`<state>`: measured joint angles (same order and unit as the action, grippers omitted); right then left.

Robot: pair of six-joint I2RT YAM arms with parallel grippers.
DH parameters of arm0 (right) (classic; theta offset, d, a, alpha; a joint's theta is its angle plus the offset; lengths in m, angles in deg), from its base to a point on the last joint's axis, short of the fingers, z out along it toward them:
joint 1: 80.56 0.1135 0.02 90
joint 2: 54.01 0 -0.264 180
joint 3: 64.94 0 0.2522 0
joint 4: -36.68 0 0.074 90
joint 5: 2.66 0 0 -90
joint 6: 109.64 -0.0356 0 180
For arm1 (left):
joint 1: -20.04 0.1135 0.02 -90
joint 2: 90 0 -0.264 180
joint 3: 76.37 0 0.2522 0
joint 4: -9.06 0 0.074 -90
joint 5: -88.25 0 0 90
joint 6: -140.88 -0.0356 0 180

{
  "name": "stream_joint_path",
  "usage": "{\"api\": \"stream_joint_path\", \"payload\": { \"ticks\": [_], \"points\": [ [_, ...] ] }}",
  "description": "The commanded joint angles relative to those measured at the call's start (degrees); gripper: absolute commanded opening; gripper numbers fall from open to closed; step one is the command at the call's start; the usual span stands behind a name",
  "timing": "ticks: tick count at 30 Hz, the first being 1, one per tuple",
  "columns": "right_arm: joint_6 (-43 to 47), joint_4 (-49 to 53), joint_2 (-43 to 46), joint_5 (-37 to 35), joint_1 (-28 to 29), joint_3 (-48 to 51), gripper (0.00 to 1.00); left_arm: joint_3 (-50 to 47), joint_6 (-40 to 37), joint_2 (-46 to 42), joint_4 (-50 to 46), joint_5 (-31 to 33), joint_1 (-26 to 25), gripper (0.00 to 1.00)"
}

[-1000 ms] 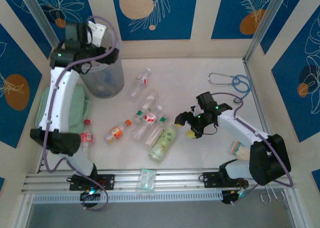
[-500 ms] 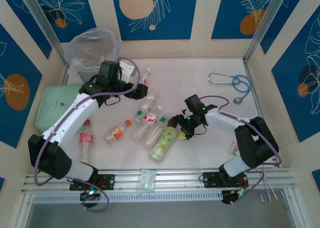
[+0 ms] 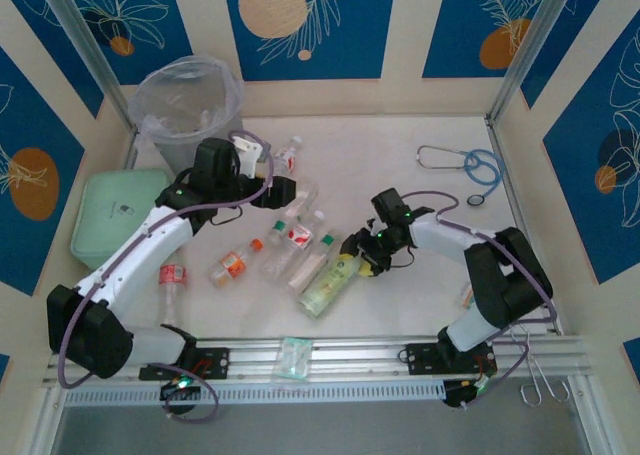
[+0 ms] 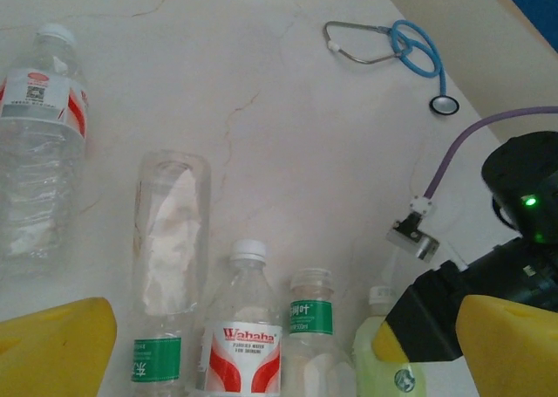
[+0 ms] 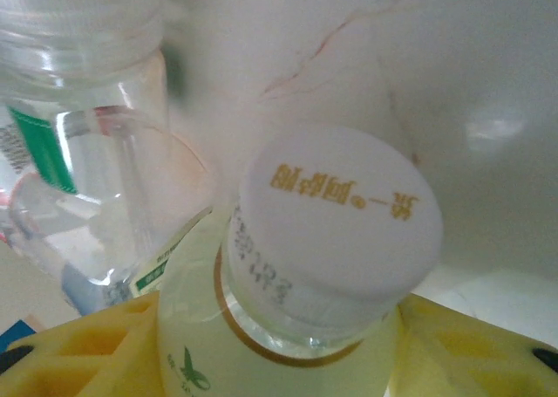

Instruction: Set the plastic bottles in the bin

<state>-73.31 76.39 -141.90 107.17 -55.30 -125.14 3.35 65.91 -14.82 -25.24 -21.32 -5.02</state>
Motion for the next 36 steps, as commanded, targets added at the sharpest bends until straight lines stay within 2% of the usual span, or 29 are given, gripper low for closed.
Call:
{"api": "stream_joint_path", "payload": {
  "ticks": [1, 6, 9, 12, 15, 17, 21, 28, 33, 36],
  "points": [
    [4.91, 8.14, 5.93, -0.25, -2.85, -2.51, 0.55, 1.63, 0.99, 1.4, 1.5, -2.52, -0.76, 1.0],
    [15.64, 17.08, 13.31, 1.73, -9.83, -6.21, 0.45, 4.28, 0.26, 3.65, -0.32, -5.41, -2.38, 1.0],
    [21.28, 17.72, 15.12, 5.4, -13.06, -8.81, 0.44, 4.57, 0.48, 5.61, 2.05, -12.35, -4.18, 1.0],
    [27.74, 20.09, 14.16, 9.69, -14.77, -13.1, 0.36, 5.18, 1.13, 8.46, 5.05, -21.25, -7.43, 1.0],
    [33.82, 23.56, 12.65, 10.57, -15.23, -18.63, 0.34, 5.16, 0.22, 10.42, 7.52, -24.47, -11.01, 1.0],
    [35.61, 23.04, 12.04, 11.19, -15.35, -20.64, 0.28, 5.63, -0.46, 12.12, 7.83, -24.81, -12.55, 1.0],
    [35.31, 19.43, 10.77, 14.79, -15.15, -22.17, 0.27, 7.55, 0.23, 16.54, 7.82, -25.93, -14.22, 1.0],
    [34.56, 17.26, 9.82, 14.86, -14.88, -22.87, 0.26, 8.65, 2.32, 20.33, 11.94, -27.75, -17.02, 0.99],
    [34.33, 16.04, 9.93, 15.06, -15.03, -22.37, 0.26, 9.54, 1.63, 21.07, 11.01, -25.41, -17.57, 0.74],
    [34.21, 15.63, 9.97, 15.31, -15.18, -22.16, 0.26, 9.63, 2.03, 21.32, 11.28, -25.03, -17.53, 0.63]
  ]
}}
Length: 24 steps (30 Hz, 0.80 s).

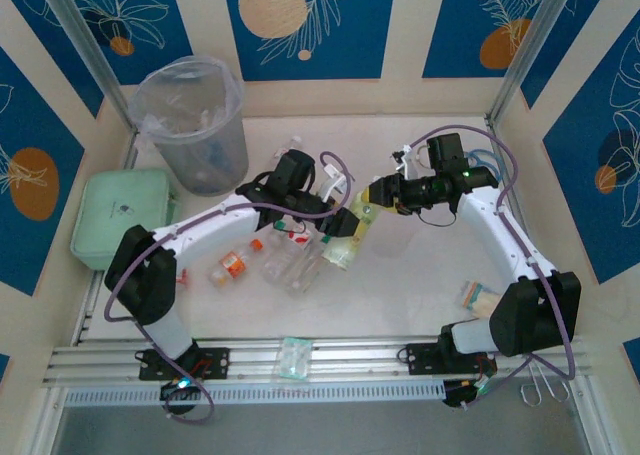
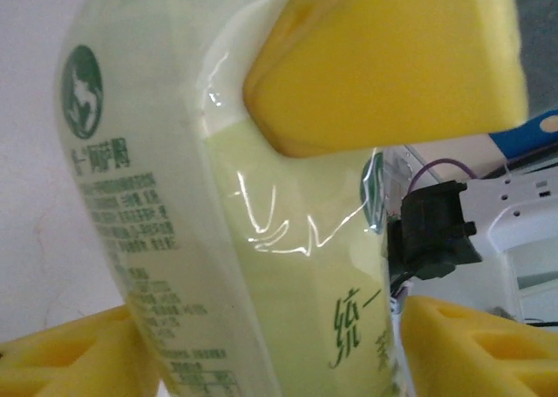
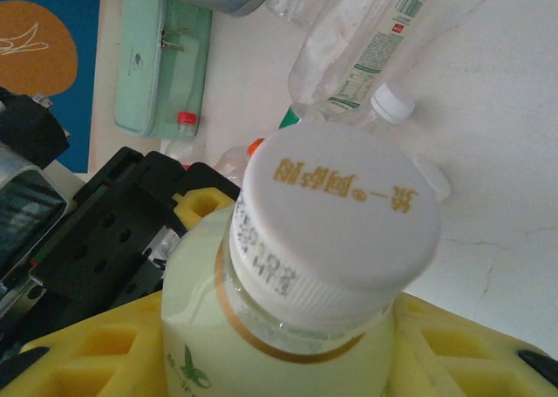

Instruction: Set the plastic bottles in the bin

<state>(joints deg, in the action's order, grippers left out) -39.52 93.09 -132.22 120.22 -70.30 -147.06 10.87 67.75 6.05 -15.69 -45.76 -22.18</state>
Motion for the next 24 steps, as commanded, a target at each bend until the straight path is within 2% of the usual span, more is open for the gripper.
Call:
{"api": "stream_joint_path", "payload": {
  "ticks": [1, 4, 6, 7, 9, 11, 14, 19, 24],
  "points": [
    [0.43, -1.27, 0.21, 2.27, -0.21, -0.18, 0.26, 2.12, 0.19, 0.59, 1.75, -0.46, -0.39, 0.6],
    [0.26, -1.42, 0.25, 1.93, -0.33, -0.09, 0.27, 2.2, 0.27, 0.56, 2.03, 0.56, -0.37, 0.54],
    [0.09, -1.35, 0.25, 1.83, -0.59, -0.11, 0.32, 2.44, 0.21, 0.61, 1.93, 1.23, -0.41, 0.52],
    [0.04, -1.14, 0.29, 1.76, -0.79, -0.18, 0.38, 2.6, -0.02, 0.5, 1.8, 1.73, -0.4, 0.51],
    [0.03, -0.15, 0.35, 1.53, -1.62, -0.43, 0.58, 2.86, -0.54, 0.26, 1.66, 2.95, -0.32, 0.51],
    [1.02, 1.86, 0.68, 1.93, -2.86, -1.06, 0.72, 3.08, -1.1, -0.19, 1.75, 4.99, -0.15, 0.5],
    [1.96, 4.04, 2.96, 1.39, -5.06, -1.08, 0.82, 3.8, -1.66, -0.57, 2.61, 6.94, 0.42, 0.49],
    [-2.58, -0.02, 8.46, 3.88, -8.79, 3.56, 0.88, 7.61, -3.42, -0.15, 2.43, 9.79, 1.74, 0.48],
    [-6.42, -5.68, 10.63, 4.11, -9.71, 9.76, 0.89, 13.54, -4.39, -1.67, 0.08, 18.31, 5.29, 0.47]
  ]
}}
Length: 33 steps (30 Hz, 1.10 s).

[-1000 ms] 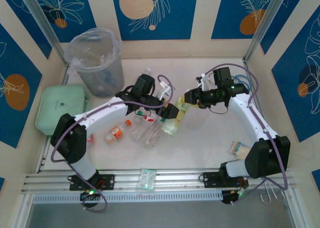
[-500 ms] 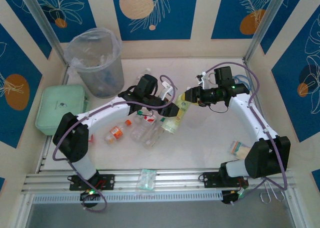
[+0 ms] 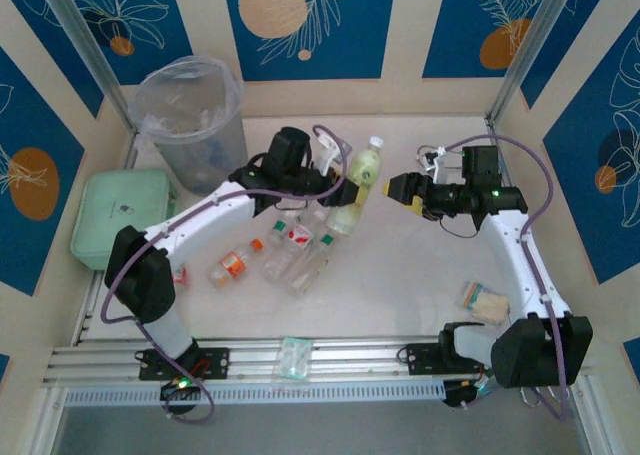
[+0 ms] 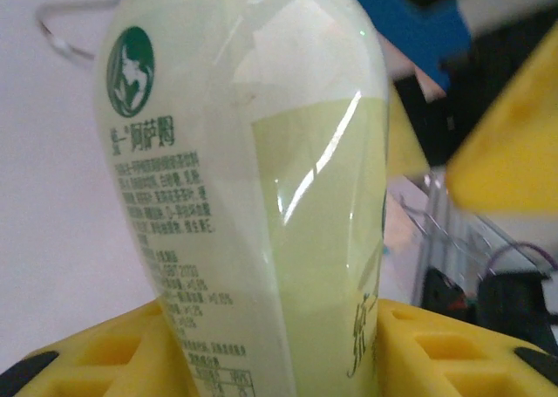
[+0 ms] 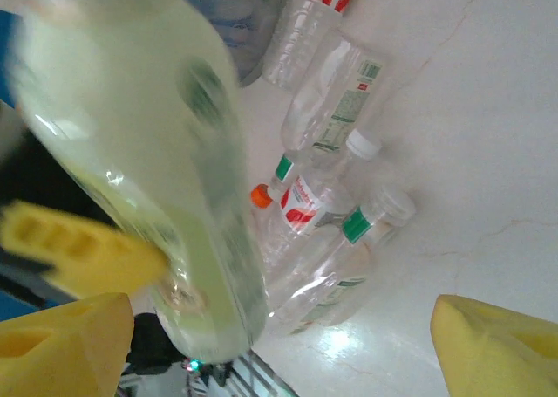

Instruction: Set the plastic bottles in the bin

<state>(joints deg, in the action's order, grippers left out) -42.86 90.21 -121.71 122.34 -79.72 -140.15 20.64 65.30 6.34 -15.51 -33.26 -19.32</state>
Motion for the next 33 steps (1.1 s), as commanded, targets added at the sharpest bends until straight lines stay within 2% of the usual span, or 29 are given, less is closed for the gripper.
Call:
{"api": "stream_joint_path", "payload": {
  "ticks": [1, 3, 6, 8, 12, 14, 17, 23, 27, 33],
  "points": [
    [-3.46, -3.64, -0.01, 2.36, -0.31, 3.48, 0.88, 5.17, -2.57, -2.38, -0.61, 7.37, 3.3, 0.46],
    [-4.45, -4.95, -0.44, 3.12, -0.25, 4.2, 0.88, 8.88, -4.94, -2.77, -3.04, 10.16, 5.02, 0.45],
    [-6.73, -7.88, -1.32, 4.56, 0.77, 5.51, 0.88, 15.74, -8.81, -2.96, -8.71, 17.95, 7.8, 0.41],
    [-6.62, -8.13, -1.96, 3.94, 2.47, 5.81, 0.88, 20.17, -8.82, -3.21, -12.37, 25.66, 10.66, 0.36],
    [-6.24, -8.14, -2.21, 1.26, 4.46, 6.64, 0.88, 23.15, -10.62, -5.31, -11.26, 35.33, 17.12, 0.22],
    [-6.44, -8.55, -2.26, 1.11, 4.67, 7.1, 0.88, 27.47, -12.84, -3.63, -13.46, 39.18, 21.01, 0.16],
    [-6.04, -7.95, -2.24, 0.71, 4.94, 7.21, 0.88, 34.63, -14.01, 0.49, -16.91, 40.65, 26.73, 0.08],
    [-4.98, -6.32, -1.73, -0.61, 5.0, 7.95, 0.87, 42.14, -14.68, 9.13, -18.17, 43.17, 34.76, 0.02],
    [-5.41, -5.84, -1.45, -0.92, 5.58, 8.53, 0.87, 45.79, -16.48, 14.4, -20.29, 43.19, 36.51, 0.02],
    [-5.53, -5.63, -1.09, -1.78, 6.17, 9.0, 0.87, 56.1, -20.89, 24.36, -31.12, 42.74, 37.86, 0.01]
  ]
}}
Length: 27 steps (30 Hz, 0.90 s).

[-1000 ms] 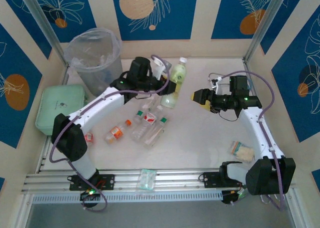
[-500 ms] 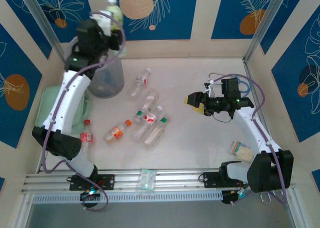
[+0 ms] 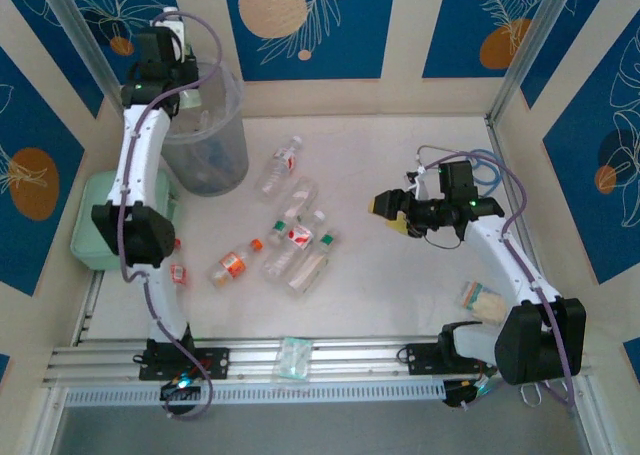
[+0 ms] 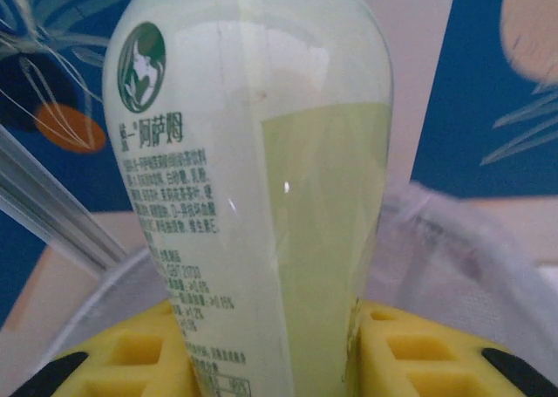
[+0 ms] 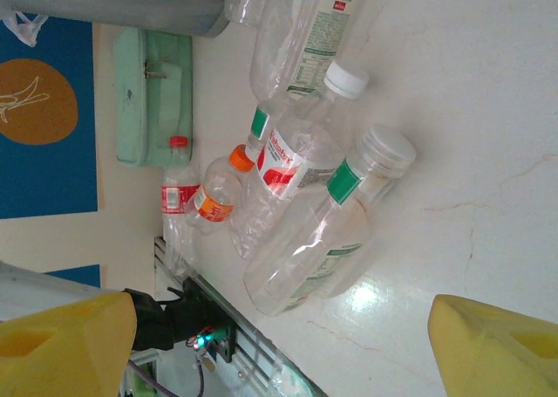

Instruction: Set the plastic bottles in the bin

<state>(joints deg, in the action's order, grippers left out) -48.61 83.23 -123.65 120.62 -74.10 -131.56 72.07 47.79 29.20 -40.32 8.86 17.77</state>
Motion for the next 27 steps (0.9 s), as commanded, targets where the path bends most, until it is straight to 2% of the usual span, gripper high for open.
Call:
{"api": "stream_joint_path", "payload": {
  "ticks": [1, 5, 10, 14, 18, 21, 27],
  "points": [
    [0.23, 1.48, 0.87, -0.06, 0.64, 0.31, 0.87, 4.89, -3.96, 2.35, -7.62, 0.58, 0.84, 0.01],
    [0.29, 1.61, 0.24, -0.7, 0.8, -0.08, 0.87, 4.34, -4.91, 5.02, -11.59, 0.38, 0.92, 0.04],
    [0.57, 2.27, -0.4, -1.48, 1.53, -1.11, 0.87, -1.08, -4.56, 5.34, -10.29, 0.49, 1.08, 0.04],
    [0.85, 2.89, -0.31, -2.62, 1.61, -1.3, 0.87, -3.69, -3.37, 5.95, -9.73, -0.52, 1.38, 0.12],
    [0.67, 2.93, -0.32, -2.63, 1.68, -1.19, 0.87, -5.62, -2.19, 6.68, -8.9, -1.62, 1.65, 0.28],
    [0.75, 3.37, -0.31, -3.02, 1.75, -1.37, 0.87, -5.98, -1.82, 6.74, -8.78, -1.98, 1.82, 0.45],
    [0.4, 3.33, -0.34, -3.43, 2.13, -1.54, 0.87, -5.66, -3.01, 4.64, -9.71, -1.4, 1.84, 0.87]
  ]
}}
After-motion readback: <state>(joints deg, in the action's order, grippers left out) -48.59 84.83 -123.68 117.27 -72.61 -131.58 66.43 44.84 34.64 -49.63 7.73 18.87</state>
